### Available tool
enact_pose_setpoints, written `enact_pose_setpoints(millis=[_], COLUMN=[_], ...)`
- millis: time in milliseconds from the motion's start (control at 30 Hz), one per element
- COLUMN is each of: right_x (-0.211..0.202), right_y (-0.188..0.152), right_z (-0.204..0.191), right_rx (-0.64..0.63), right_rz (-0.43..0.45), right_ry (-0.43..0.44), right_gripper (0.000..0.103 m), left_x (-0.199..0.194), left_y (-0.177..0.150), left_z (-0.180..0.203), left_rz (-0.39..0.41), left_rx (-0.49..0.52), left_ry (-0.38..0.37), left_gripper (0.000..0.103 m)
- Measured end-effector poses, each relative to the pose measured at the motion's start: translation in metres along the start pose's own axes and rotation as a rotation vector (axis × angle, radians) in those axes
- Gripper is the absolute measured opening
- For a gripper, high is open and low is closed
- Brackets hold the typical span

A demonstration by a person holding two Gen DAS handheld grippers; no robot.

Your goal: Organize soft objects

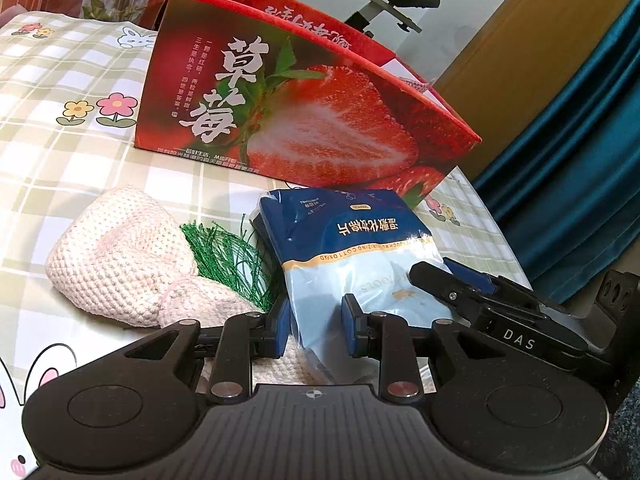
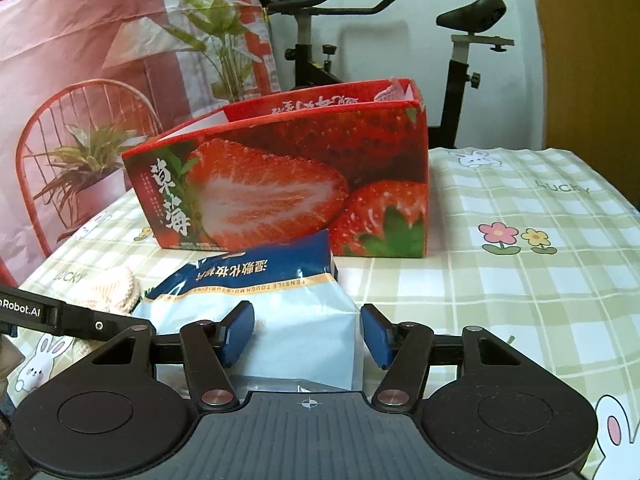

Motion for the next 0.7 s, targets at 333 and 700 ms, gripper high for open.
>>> enact_pose_setpoints(millis=[333, 700], right_x=[0.005, -0.025], right_y=[-0.002, 0.017], right_z=[0.008, -0.003], right_rx=[0.056, -0.004], right_rz=[-0.024, 0.082], right_ry=[0.036, 0.088], right_gripper=[0.043, 0.013], left_x=[0.001, -0.027], left_y=[0.000, 0.016], left_z=[0.001, 0.010], left_rz=[-0.003, 0.084], left_rx=[0.000, 0.053], left_ry=[0.006, -0.037], left_gripper=[0.029, 0.018])
Point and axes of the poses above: each gripper's, at about its wrist camera, not at the fingertips, and x roughly the way its jaws point, z to its right, y to its top, the point moved 2 cm from there along x, roughly the way its jaws point, and after that the axes turned 6 degrees about -z, right-handed, at the moved point
